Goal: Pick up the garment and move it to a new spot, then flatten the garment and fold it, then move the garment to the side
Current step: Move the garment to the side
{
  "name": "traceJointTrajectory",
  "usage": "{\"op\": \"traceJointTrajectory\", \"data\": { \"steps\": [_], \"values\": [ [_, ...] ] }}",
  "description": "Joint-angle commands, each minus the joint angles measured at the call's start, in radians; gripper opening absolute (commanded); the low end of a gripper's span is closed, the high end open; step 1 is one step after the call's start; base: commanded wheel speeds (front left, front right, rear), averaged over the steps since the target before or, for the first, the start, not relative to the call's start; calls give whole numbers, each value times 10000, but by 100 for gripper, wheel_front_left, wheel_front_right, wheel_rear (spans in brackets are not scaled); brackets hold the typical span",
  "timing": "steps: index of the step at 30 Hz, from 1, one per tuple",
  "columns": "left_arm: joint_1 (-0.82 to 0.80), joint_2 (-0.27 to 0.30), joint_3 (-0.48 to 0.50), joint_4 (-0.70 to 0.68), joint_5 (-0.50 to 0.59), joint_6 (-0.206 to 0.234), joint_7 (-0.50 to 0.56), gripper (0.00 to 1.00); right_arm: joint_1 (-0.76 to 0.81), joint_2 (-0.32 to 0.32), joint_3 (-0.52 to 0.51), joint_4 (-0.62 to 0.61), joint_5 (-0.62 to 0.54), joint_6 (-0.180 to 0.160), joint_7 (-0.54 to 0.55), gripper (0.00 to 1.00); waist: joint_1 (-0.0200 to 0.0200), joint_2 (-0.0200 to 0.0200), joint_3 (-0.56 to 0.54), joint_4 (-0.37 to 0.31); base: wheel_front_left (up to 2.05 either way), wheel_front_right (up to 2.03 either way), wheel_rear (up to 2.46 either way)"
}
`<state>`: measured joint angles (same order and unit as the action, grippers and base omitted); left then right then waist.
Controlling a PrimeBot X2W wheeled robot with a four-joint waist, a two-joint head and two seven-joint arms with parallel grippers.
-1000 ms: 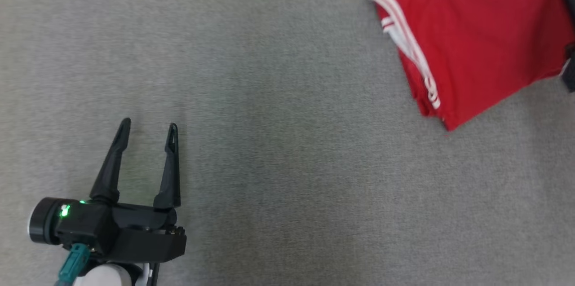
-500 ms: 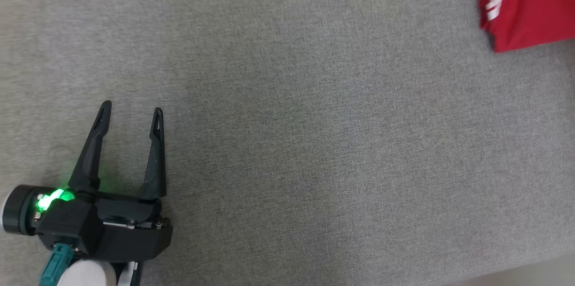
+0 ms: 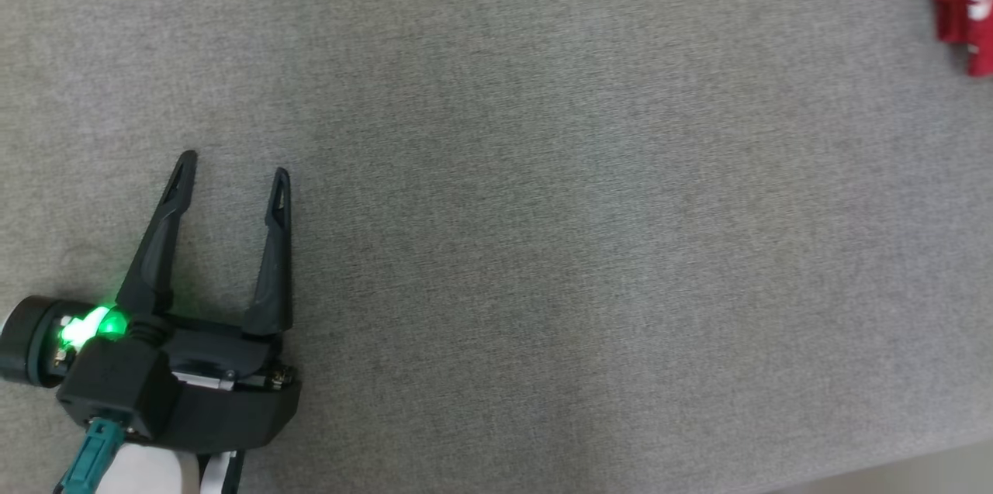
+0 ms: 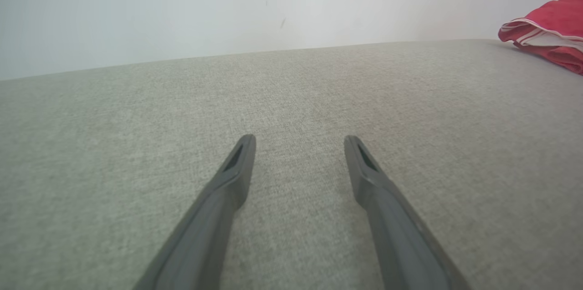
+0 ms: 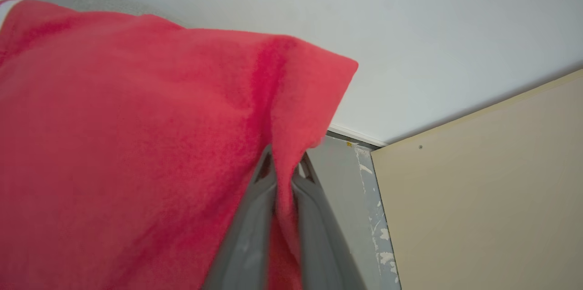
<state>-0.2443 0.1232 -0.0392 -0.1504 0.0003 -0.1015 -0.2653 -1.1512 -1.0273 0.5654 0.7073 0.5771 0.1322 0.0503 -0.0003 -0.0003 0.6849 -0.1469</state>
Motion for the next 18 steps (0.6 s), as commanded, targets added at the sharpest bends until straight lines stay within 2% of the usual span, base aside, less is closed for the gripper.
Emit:
{"op": "traceJointTrajectory", "data": {
  "steps": [1,3,7,12,18],
  "values": [
    [-306,14,-44,382,38,34,27,100,-191,69,142,294,-262,-33,-77,31,3,3,56,94,0,0,0],
    [-314,29,-48,403,38,71,28,100,-576,107,223,672,-631,-33,-280,100,3,3,74,136,0,0,0],
    [-276,35,-30,504,-2,147,28,100,-1058,378,413,1275,-1250,-33,-743,100,3,3,-38,172,0,0,0],
    [-94,36,72,552,-138,221,27,100,-1391,771,218,1785,-1375,-34,-1449,100,3,3,-414,147,0,0,0],
    [369,-43,275,596,-328,325,18,100,-1319,1547,-117,1933,-775,-32,-2602,100,3,3,-1495,173,0,0,0]
  ]
}}
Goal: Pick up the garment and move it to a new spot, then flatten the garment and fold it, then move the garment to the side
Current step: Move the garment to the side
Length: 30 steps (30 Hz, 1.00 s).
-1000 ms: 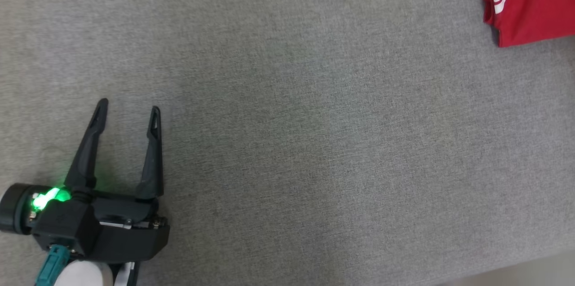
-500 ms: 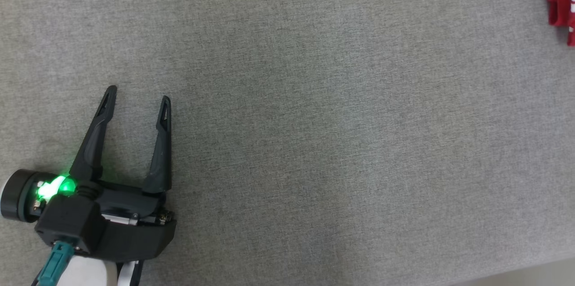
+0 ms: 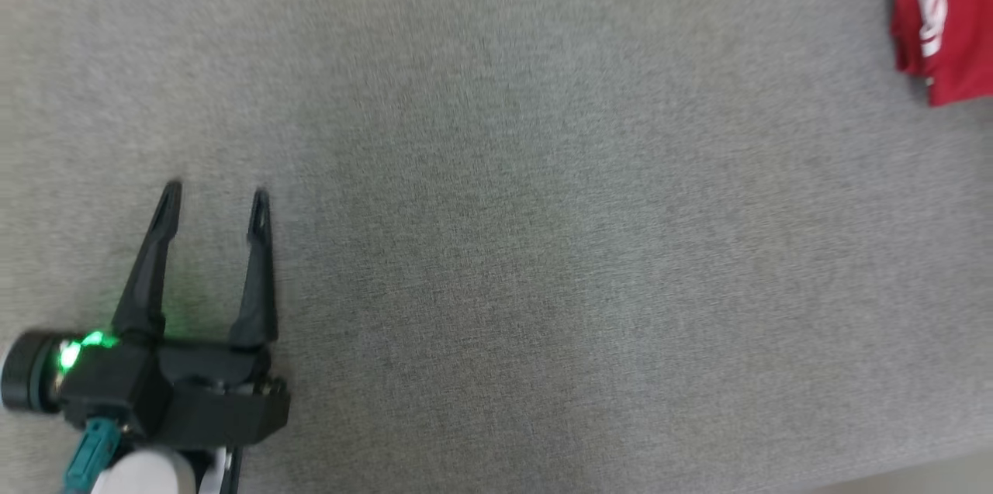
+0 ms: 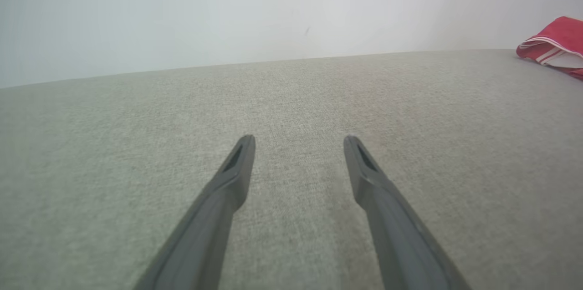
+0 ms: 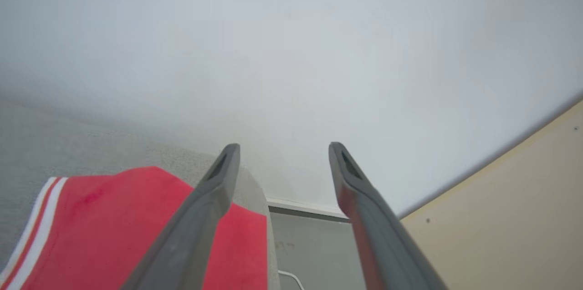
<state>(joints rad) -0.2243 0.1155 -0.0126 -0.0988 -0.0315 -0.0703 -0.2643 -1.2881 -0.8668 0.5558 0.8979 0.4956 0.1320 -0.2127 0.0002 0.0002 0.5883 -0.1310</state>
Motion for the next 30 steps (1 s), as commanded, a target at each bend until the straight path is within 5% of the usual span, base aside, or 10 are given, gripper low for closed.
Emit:
{"op": "traceJointTrajectory", "data": {
  "steps": [1,14,30],
  "values": [
    [268,7,53,87,-51,45,8,100,146,71,-7,-34,76,-32,-87,100,-2,-2,-737,18,0,0,0],
    [2202,-218,962,220,-463,296,5,100,3370,2430,-1228,-2521,371,-30,-523,100,-2,-2,-3512,280,0,0,0],
    [2826,-464,997,726,-570,107,5,100,9197,4668,-3734,-5379,-610,-30,-529,100,-2,-2,-4854,1205,0,0,0]
  ]
}}
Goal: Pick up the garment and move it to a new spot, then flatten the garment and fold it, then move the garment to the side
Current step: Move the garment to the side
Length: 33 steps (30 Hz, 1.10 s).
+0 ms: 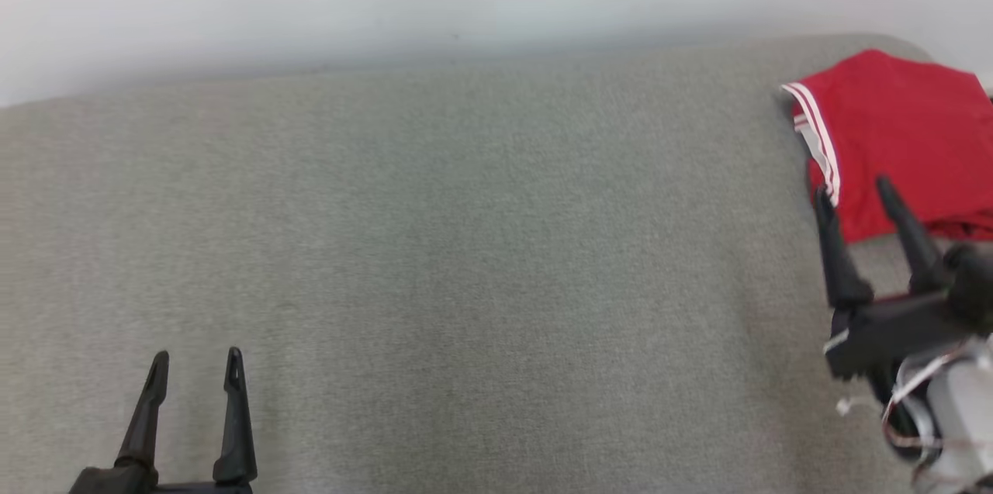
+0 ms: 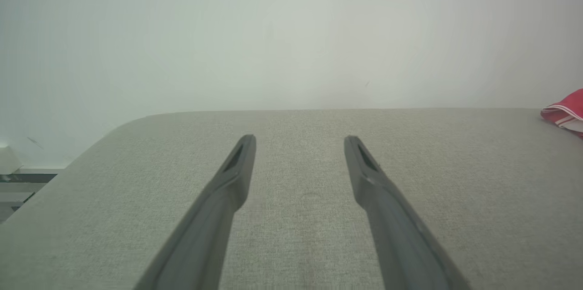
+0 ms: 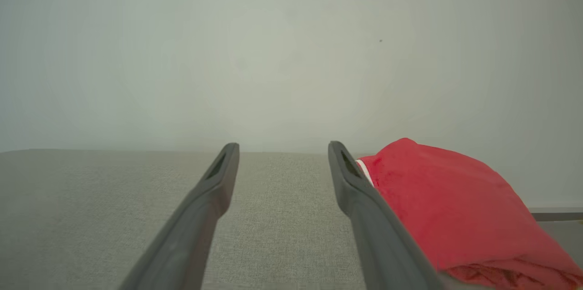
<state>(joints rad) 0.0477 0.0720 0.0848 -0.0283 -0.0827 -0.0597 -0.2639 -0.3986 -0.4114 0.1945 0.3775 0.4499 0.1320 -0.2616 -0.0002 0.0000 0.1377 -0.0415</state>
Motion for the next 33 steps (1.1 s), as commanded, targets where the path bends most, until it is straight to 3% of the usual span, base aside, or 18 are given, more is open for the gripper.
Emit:
{"op": "traceJointTrajectory", "data": {
  "steps": [1,22,33],
  "values": [
    [140,-40,32,40,-54,-5,1,100,584,267,-187,-376,-245,-30,-40,100,2,0,-392,329,0,0,0],
    [210,-167,52,660,-133,-208,3,100,3685,2501,-1097,-1987,-1545,-30,-41,100,2,0,-1054,492,0,0,0],
    [285,-185,34,903,-202,-348,2,100,4159,2871,-1215,-2074,-1743,-30,-41,100,2,0,-1342,608,0,0,0]
  ]
}}
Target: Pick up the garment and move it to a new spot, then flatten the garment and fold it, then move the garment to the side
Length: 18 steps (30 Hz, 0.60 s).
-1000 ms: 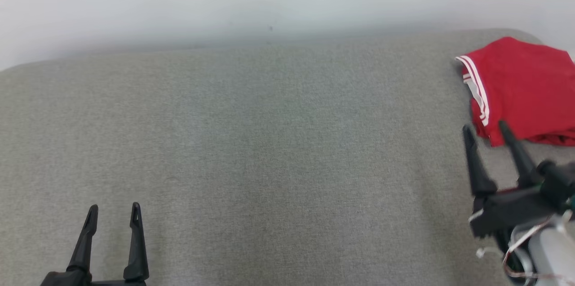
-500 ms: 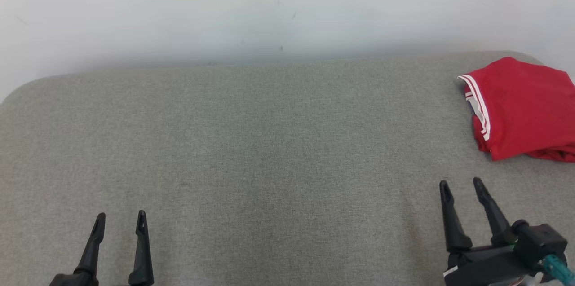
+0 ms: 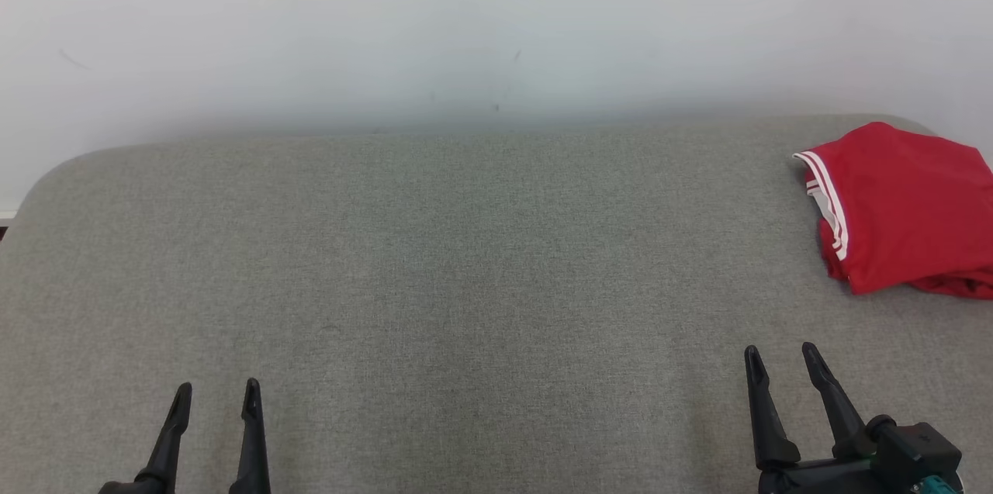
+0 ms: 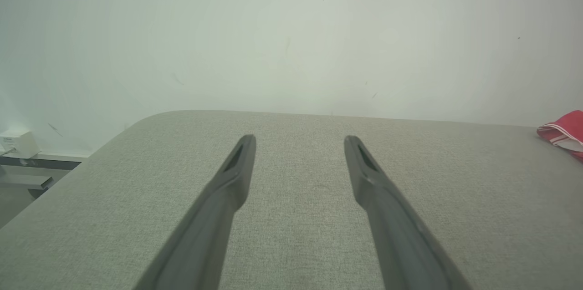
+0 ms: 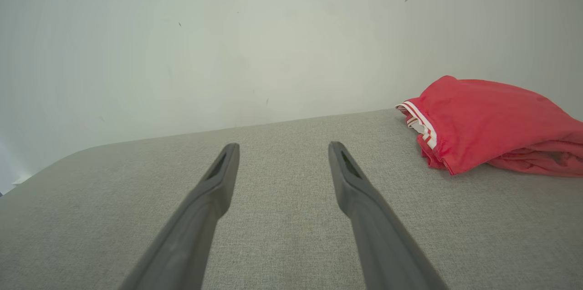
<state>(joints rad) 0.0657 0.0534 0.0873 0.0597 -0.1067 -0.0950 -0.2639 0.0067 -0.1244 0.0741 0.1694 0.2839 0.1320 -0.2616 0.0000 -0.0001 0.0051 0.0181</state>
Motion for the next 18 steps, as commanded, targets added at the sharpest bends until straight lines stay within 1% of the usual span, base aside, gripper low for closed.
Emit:
{"op": "traceJointTrajectory", "data": {
  "steps": [1,14,15,18],
  "values": [
    [103,1,7,29,40,-16,2,100,108,-13,-6,15,-83,-30,-41,100,0,1,-26,15,0,0,0],
    [101,-3,52,8,58,-186,2,100,156,61,41,46,-128,-30,-41,100,0,1,-70,-39,0,0,0],
    [22,-8,15,47,26,-196,0,0,54,29,38,57,-34,0,2,0,0,0,-72,-39,0,0,0],
    [55,-36,-2,244,8,-198,2,0,137,42,52,217,-21,0,29,0,0,0,-72,-40,0,0,0]
  ]
}}
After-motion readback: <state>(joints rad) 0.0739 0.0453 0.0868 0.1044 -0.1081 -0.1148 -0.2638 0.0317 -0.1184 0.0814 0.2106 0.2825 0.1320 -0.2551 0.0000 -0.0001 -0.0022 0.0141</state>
